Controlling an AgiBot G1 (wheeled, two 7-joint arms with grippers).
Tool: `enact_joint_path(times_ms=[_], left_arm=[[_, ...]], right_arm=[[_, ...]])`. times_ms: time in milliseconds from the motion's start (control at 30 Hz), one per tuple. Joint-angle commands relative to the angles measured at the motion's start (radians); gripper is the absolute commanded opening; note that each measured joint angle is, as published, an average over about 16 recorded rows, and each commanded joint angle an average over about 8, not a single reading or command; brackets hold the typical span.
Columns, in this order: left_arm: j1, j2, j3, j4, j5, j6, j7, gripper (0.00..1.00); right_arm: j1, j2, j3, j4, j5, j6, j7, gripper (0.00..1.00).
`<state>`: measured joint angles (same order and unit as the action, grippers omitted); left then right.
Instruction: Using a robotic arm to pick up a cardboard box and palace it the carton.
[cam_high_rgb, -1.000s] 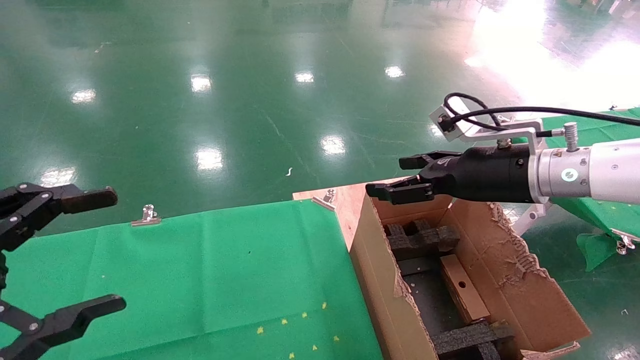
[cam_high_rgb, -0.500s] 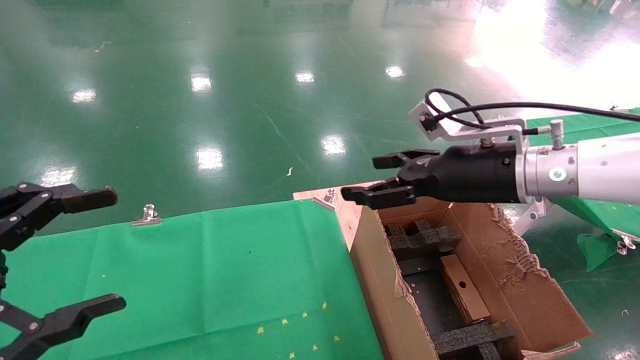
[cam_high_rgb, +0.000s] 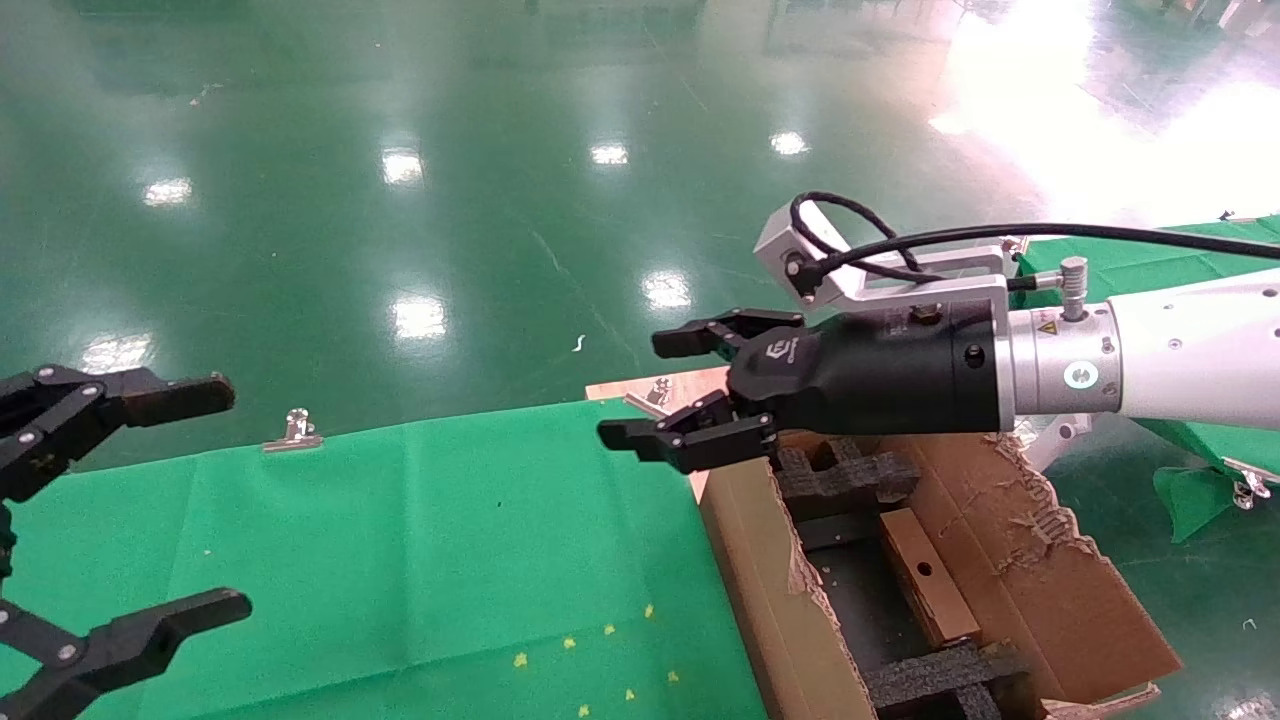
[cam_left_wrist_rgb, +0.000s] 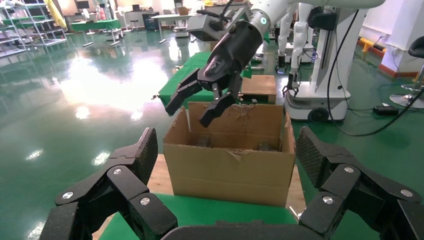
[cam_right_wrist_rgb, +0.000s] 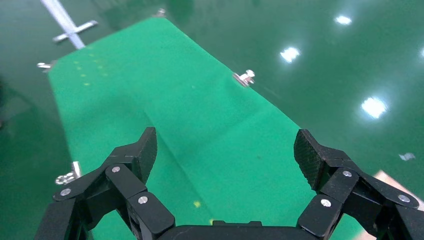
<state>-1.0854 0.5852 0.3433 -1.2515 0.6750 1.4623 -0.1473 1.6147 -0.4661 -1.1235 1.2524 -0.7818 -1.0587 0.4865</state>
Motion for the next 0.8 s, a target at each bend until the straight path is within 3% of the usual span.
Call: enact_joint_path(times_ms=[33, 800], left_arm=[[0.0, 0.0, 0.0, 0.0, 0.0, 0.0, 0.0, 1.0], [0.0, 0.0, 0.0, 0.0, 0.0, 0.0, 0.0, 1.0]], right_arm=[[-0.03, -0.008, 0.047, 0.002, 0.003, -0.024, -0.016, 1.0], [-0.371, -0.1, 0.58, 0.022, 0.035, -0.3, -0.205, 1.0]])
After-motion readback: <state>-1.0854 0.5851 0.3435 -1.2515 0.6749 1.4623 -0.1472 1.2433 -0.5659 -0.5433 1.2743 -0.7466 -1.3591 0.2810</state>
